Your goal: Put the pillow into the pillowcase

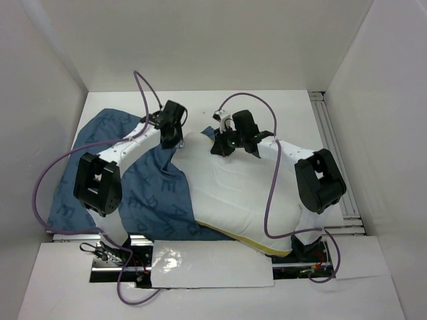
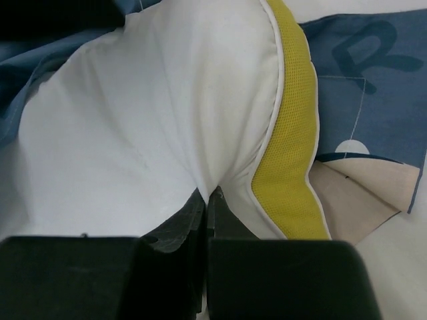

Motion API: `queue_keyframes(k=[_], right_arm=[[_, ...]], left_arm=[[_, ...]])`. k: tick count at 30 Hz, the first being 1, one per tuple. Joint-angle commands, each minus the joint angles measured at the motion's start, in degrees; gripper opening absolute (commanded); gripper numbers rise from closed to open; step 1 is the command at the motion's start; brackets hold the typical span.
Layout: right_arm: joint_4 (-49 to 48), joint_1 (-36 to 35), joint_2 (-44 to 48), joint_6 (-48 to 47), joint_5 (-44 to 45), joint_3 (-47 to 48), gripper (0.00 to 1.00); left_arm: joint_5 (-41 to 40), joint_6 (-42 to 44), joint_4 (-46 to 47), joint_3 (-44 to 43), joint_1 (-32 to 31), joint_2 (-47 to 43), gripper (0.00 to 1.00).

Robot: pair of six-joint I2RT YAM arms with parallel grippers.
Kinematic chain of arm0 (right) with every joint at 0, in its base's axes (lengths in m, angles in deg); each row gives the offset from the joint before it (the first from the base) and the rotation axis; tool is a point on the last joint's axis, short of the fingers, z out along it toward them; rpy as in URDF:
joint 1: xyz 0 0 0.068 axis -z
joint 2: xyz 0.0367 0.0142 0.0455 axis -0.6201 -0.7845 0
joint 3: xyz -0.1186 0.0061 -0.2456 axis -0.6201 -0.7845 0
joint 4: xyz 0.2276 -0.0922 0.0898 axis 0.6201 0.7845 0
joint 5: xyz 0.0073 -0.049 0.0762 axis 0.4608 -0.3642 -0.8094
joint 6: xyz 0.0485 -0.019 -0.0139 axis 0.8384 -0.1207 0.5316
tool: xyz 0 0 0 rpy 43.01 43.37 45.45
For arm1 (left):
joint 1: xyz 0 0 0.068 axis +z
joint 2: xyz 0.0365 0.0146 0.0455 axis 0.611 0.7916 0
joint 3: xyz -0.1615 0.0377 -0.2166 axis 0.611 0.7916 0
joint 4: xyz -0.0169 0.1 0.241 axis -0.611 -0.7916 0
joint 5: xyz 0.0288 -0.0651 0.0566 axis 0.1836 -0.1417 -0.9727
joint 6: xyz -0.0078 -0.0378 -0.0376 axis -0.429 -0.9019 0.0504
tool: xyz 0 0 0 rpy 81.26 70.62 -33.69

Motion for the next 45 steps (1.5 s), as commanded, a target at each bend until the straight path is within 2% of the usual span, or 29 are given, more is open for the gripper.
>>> queue_keyframes(k=[1, 4, 9, 13, 15, 17, 18, 21, 22, 23, 25, 26, 27, 33, 38, 42, 45], right_arm=[[0.4, 0.1, 3.4, 0.3, 2.6, -1.8, 0.0], [0.4, 0.1, 3.4, 0.9, 2.6, -1.8, 0.0], [0.9, 0.1, 1.8, 1.4, 4.6, -1.2, 0.0], [1.6, 0.1, 1.8, 1.9, 5.6, -0.7, 0.0], [1.6, -0.4, 1.8, 1.9, 6.1, -0.7, 0.0], [2.2, -0.4, 1.8, 1.9, 6.8, -0.7, 0.0], [2.3, -0.4, 1.8, 1.9, 7.4, -0.7, 0.0], [2.8, -1.0, 1.8, 1.9, 7.4, -0.7, 0.0], [2.8, -1.0, 1.8, 1.9, 7.4, -0.7, 0.0], [2.8, -1.0, 1.8, 1.9, 7.4, -0.7, 0.0], [2.8, -1.0, 1.8, 1.9, 7.9, -0.7, 0.0], [2.8, -1.0, 1.8, 1.9, 7.9, -0.7, 0.0], [2.8, -1.0, 2.3, 1.9, 8.4, -0.7, 0.0], [2.8, -2.0, 3.5, 1.9, 9.5, -0.7, 0.0], [2.8, -5.5, 8.7, 0.9, 9.0, -2.7, 0.0], [3.3, -6.2, 10.6, 2.1, 14.4, -4.9, 0.0], [4.6, -5.7, 8.9, 3.2, 16.8, -5.6, 0.0]], left_arm=[[4.4, -3.2, -1.7, 9.2, 0.8, -5.9, 0.54], [5.9, -3.2, -0.3, 13.7, 1.3, -9.2, 0.66], [13.6, 0.6, 0.6, 16.1, 1.3, -12.9, 0.74], [21.5, 2.7, 5.2, 19.1, 1.3, -14.8, 0.68], [26.0, 3.5, 5.7, 19.6, 1.3, -14.8, 0.68], [28.5, 4.0, 7.5, 20.9, 1.3, -14.8, 0.8], [29.3, 4.0, 7.5, 20.9, 0.7, -14.8, 0.95], [27.7, 3.4, 8.0, 22.1, -0.5, -15.4, 0.97], [25.8, 3.4, 6.9, 22.1, -0.5, -15.4, 0.92], [24.3, 2.4, 5.8, 22.1, -1.1, -15.9, 0.65], [20.5, 1.0, 2.7, 21.4, -1.1, -16.4, 0.28], [19.5, 0.4, 1.9, 21.4, -1.1, -17.0, 0.06], [18.6, 0.4, 1.9, 21.4, -1.1, -17.6, 0.0], [9.6, -2.7, -3.5, 18.1, -1.1, -22.8, 0.0], [3.1, -4.9, -7.6, 12.7, -1.1, -20.9, 0.0], [0.9, -5.5, -10.8, 8.4, -0.6, -18.6, 0.0], [1.5, -4.9, -11.3, 9.0, -0.6, -18.6, 0.2]])
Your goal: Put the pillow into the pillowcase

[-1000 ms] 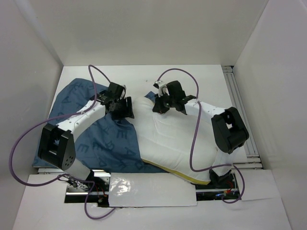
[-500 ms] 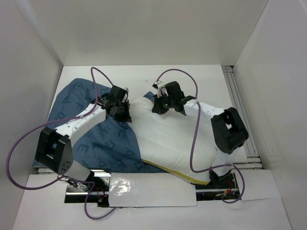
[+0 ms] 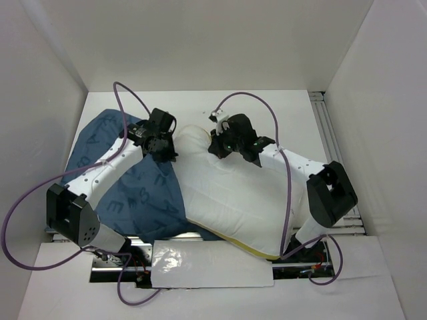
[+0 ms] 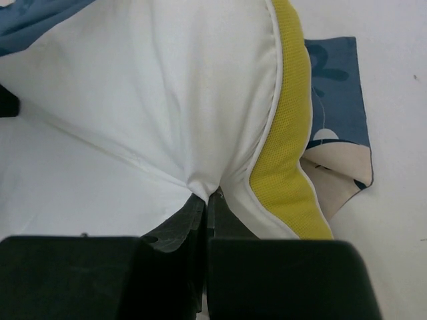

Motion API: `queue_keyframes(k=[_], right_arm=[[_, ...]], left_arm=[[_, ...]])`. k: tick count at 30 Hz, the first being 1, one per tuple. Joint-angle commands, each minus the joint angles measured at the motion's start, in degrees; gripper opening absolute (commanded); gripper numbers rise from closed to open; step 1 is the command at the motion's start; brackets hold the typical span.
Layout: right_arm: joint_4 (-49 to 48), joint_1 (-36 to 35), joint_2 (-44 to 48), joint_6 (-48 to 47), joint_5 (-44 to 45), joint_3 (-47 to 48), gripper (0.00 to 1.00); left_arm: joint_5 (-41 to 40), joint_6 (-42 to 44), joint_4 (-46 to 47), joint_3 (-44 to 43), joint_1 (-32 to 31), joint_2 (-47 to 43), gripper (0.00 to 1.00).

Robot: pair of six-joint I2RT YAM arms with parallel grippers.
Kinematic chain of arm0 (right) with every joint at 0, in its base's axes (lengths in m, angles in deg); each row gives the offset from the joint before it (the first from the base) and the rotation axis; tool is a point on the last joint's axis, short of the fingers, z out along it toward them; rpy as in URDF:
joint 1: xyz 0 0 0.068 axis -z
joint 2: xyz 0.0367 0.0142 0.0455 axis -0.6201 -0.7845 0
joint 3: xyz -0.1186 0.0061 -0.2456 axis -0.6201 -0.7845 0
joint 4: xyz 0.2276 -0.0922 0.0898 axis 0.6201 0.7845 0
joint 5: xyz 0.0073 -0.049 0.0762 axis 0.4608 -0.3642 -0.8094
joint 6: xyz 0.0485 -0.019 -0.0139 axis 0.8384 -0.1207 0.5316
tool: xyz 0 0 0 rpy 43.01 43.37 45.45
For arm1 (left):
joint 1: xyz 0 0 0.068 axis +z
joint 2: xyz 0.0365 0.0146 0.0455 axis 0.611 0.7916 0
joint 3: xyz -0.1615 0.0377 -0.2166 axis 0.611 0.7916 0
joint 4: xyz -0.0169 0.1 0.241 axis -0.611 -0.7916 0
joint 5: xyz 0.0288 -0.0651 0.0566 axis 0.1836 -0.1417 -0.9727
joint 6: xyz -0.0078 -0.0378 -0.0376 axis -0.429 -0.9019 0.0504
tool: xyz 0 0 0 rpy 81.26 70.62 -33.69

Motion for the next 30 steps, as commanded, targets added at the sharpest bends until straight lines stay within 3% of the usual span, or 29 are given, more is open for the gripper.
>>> queue_keyframes(k=[1, 8, 11, 12, 23, 30], right_arm=[[5.7, 0.1, -1.2, 1.6, 4.7, -2.1, 0.0], [4.2, 0.6, -2.9, 2.9, 3.8, -2.7, 0.0], [3.6, 0.6, -2.9, 2.9, 2.4, -3.9, 0.0], [3.1, 0.1, -2.9, 2.9, 1.9, -4.5, 0.0], [-1.2, -4.1, 7.3, -2.6, -4.0, -7.1, 0.0], [-5.3, -9.6, 12.3, -8.2, -11.0, -10.6, 0.0]], left_arm=[[-7.7, 0.2, -1.8, -0.2, 1.3, -0.8, 0.22], [-5.9, -1.5, -1.8, 7.2, 2.4, -4.7, 0.28], [-5.9, -2.1, -1.8, 7.8, 2.9, -5.8, 0.02], [-5.9, -2.1, -1.1, 7.8, 2.9, -5.8, 0.0], [-7.9, 0.6, 11.2, 5.7, 2.9, -11.9, 0.0], [-7.9, 1.2, 10.7, -1.4, 2.9, -5.8, 0.0]])
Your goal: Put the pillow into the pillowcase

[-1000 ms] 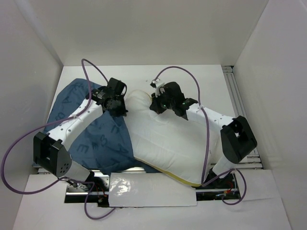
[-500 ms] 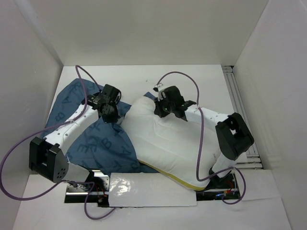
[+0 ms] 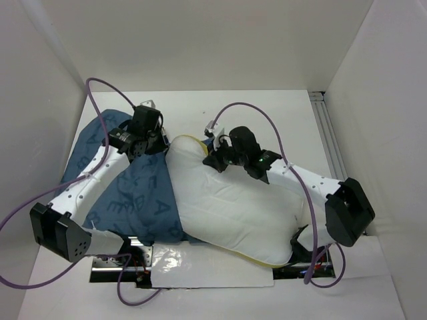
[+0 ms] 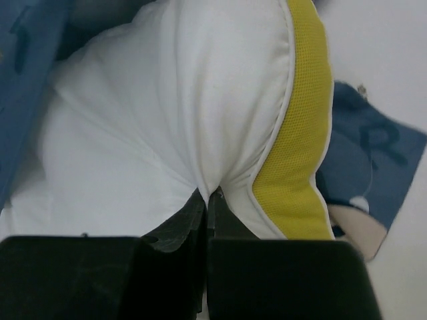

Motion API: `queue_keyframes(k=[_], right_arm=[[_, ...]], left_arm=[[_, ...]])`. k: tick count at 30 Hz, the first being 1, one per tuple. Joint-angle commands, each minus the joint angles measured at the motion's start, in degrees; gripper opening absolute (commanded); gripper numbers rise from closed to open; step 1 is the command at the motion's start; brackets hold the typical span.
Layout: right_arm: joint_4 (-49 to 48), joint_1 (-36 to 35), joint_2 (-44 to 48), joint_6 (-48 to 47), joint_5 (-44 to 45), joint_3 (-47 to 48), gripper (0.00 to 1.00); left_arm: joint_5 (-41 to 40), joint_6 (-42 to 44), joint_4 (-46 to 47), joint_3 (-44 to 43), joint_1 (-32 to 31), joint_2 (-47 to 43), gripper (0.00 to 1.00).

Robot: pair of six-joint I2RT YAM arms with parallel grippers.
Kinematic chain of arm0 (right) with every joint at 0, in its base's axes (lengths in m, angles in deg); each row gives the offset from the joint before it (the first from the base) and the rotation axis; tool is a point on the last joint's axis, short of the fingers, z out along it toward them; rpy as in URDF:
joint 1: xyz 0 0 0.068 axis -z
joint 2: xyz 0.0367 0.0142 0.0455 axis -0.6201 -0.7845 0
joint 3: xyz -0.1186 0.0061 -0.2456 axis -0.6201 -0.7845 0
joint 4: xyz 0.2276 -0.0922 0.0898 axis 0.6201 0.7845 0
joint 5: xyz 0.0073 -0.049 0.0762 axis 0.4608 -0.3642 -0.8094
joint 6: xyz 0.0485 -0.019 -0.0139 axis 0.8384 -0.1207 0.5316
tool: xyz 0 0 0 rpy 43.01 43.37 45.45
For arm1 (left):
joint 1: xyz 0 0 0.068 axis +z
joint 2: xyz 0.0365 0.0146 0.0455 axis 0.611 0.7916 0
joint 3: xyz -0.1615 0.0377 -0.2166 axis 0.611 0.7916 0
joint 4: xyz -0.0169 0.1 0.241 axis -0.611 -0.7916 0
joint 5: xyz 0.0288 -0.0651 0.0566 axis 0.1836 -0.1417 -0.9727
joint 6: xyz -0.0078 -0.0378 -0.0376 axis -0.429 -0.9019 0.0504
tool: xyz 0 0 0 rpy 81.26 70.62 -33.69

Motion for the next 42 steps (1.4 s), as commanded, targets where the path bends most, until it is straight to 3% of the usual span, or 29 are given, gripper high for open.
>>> queue_keyframes(k=[1, 13, 17, 22, 27, 31, 36, 40, 41, 42], right_arm=[[-1.4, -3.4, 1.5, -3.8, -8.2, -1.8, 0.0], [6.8, -10.1, -10.3, -13.7, -19.8, 4.5, 0.0], [-0.9, -8.8, -14.4, -6.0, -15.3, 5.1, 0.0], [-11.6, 0.2, -17.3, 6.5, -11.3, 8.1, 0.0], [-32.1, 6.3, -18.4, 20.4, -21.8, 5.2, 0.0], [-36.1, 6.3, -21.2, 25.5, -20.4, 8.3, 0.0], [-43.3, 10.1, -28.6, 38.3, -15.7, 13.0, 0.0], [-41.9, 14.4, -33.4, 42.2, -10.3, 17.0, 0.0], [-41.8, 15.3, -34.0, 42.2, -10.3, 17.0, 0.0], [-41.8, 16.3, -34.6, 42.2, -9.7, 17.8, 0.0]], left_arm=[[-1.9, 1.3, 4.8, -3.2, 0.3, 2.4, 0.0], [-5.6, 0.0, 4.2, -15.5, -2.9, 10.1, 0.0], [-6.8, 0.8, 4.2, -15.4, -6.6, 7.9, 0.0], [-6.2, 0.7, 6.7, -6.5, -9.0, 0.8, 0.0], [-0.8, 1.8, 8.8, 2.2, -10.0, -3.4, 0.0], [6.8, 2.5, 15.9, 7.9, -12.9, -3.3, 0.0], [8.3, 5.2, 18.0, 5.4, -15.6, 1.3, 0.0], [8.8, 7.6, 16.6, -1.3, -15.6, 9.3, 0.0], [8.8, 7.6, 15.9, -3.0, -15.6, 10.9, 0.03], [8.1, 8.4, 14.9, -6.8, -15.6, 14.2, 0.14]])
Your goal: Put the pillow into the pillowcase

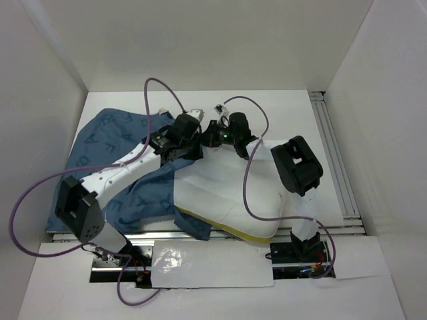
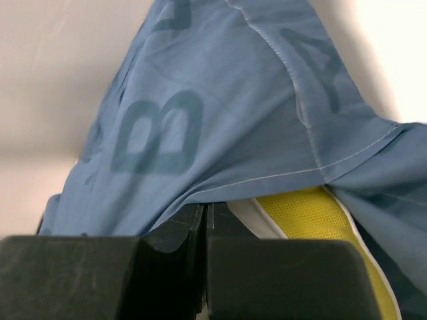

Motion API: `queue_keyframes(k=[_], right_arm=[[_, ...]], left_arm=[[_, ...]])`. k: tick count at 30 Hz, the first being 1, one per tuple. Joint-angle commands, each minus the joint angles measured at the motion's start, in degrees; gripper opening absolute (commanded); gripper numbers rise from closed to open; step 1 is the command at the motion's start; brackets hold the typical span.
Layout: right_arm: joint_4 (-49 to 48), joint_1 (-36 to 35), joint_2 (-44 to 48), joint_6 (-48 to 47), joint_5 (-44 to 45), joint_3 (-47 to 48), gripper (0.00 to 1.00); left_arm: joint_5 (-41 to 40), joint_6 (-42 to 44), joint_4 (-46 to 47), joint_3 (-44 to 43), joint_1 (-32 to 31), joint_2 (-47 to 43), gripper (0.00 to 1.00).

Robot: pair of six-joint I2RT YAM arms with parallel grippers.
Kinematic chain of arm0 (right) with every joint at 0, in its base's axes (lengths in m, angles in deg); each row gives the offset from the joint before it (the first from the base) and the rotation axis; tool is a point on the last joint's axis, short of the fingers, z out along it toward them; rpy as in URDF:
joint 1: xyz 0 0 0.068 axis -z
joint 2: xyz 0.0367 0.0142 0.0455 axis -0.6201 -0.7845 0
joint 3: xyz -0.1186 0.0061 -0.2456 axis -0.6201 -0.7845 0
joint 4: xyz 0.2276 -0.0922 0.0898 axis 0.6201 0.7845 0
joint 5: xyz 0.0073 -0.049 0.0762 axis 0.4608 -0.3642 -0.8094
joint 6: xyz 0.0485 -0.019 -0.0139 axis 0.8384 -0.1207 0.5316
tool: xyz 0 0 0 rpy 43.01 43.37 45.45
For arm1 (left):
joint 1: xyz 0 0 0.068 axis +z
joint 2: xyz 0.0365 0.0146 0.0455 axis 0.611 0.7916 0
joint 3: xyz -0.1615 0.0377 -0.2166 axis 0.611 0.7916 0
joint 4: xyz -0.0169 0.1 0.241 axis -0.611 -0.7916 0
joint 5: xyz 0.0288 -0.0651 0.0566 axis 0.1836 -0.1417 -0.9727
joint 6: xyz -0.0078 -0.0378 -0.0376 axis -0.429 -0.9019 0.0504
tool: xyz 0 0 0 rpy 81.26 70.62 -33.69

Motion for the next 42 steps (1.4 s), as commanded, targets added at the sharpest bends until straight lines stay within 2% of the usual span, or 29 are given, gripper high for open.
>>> queue_keyframes(k=[1, 2, 4, 5, 6, 7, 8, 9, 10, 11, 12, 13, 17, 19, 20, 22, 23, 27, 33, 36, 37, 40, 41, 42], right_arm=[[-7.5, 6.0, -0.7, 4.8, 5.6, 4.9, 0.0], [-6.8, 6.9, -0.7, 4.8, 4.5, 4.9, 0.06], [-4.0, 9.1, 0.5, 3.1, 4.5, 4.9, 0.19], [-2.4, 9.8, 1.1, 1.9, 5.0, 4.4, 0.28], [0.0, 10.4, 2.1, -0.7, 5.0, 4.4, 0.54], [4.6, 11.1, 2.6, -2.5, 3.6, 4.4, 0.71], [7.1, 11.9, 3.3, -4.0, 3.0, 4.9, 0.87], [9.4, 11.9, 4.1, -5.2, 3.0, 4.9, 0.98], [12.4, 11.9, 6.7, -8.7, 3.0, 3.5, 1.0], [16.9, 11.9, 10.3, -12.2, 6.1, 0.4, 1.0], [16.9, 11.9, 10.4, -14.2, 6.1, 0.4, 1.0], [18.7, 11.9, 14.4, -15.9, 9.6, -0.8, 1.0], [32.2, 8.4, 25.1, -23.7, 19.6, -6.9, 1.0], [35.4, 6.3, 30.9, -25.9, 25.4, -9.0, 1.0], [36.8, 4.8, 32.5, -26.4, 27.1, -9.7, 1.0], [43.1, -0.1, 36.3, -28.4, 28.8, -11.1, 1.0], [43.1, -0.1, 37.3, -28.4, 28.9, -11.1, 1.0], [54.7, -6.8, 40.5, -30.2, 27.4, -12.3, 1.0], [60.1, -17.4, 42.9, -31.0, 30.7, -15.4, 1.0], [61.2, -22.2, 42.3, -30.4, 32.0, -16.8, 1.0], [61.2, -24.8, 42.3, -30.4, 32.6, -16.8, 1.0], [61.2, -29.1, 41.6, -29.8, 34.0, -17.3, 1.0], [61.2, -29.6, 41.6, -29.8, 34.6, -17.9, 1.0], [60.5, -29.6, 40.2, -29.1, 37.3, -17.9, 1.0]], left_arm=[[1.0, 2.3, -1.1, -9.4, -0.5, 5.5, 0.27], [-0.3, 2.3, -2.7, -11.2, -0.5, 6.6, 0.48], [-2.5, 2.3, -4.9, -14.4, -0.5, 8.1, 0.57], [-3.2, 2.3, -4.9, -14.4, -0.5, 8.1, 0.6], [-3.2, 2.3, -4.9, -14.4, -0.5, 7.2, 0.65], [-3.7, 1.7, -4.9, -12.6, -0.5, 5.1, 0.7], [-3.7, 1.2, -4.9, -11.6, -0.5, 3.8, 0.83], [-5.7, 0.7, -4.9, -10.3, -0.5, 2.2, 0.92], [-6.7, -0.7, -4.9, -7.2, -0.5, 0.5, 0.96], [-9.1, -2.8, -4.9, -3.3, -0.5, -5.3, 1.0], [-10.2, -2.9, -4.9, -3.3, -0.5, -5.4, 1.0], [-11.5, -6.1, -7.0, 0.9, -0.5, -7.3, 1.0], [-13.8, -15.7, -12.4, 13.0, -0.5, -17.2, 0.9], [-12.2, -19.6, -12.4, 21.0, -0.5, -22.9, 0.86], [-10.9, -20.4, -11.3, 23.6, -1.2, -24.5, 0.85], [-7.5, -22.5, -3.4, 31.0, -1.7, -27.4, 0.84], [-6.0, -22.5, -3.3, 33.2, -1.7, -27.4, 0.84], [-2.3, -23.6, 5.9, 38.4, -1.7, -26.6, 0.84], [0.1, -25.6, 17.8, 42.7, -2.2, -22.7, 0.82], [-0.7, -27.5, 18.4, 42.7, -2.8, -19.7, 0.65], [-1.4, -27.5, 18.4, 42.7, -2.8, -19.1, 0.48], [-1.9, -27.5, 17.0, 41.5, -2.8, -17.4, 0.2], [-1.9, -27.5, 17.0, 41.5, -2.8, -17.4, 0.03], [-1.9, -27.5, 16.3, 40.9, -2.8, -17.4, 0.0]])
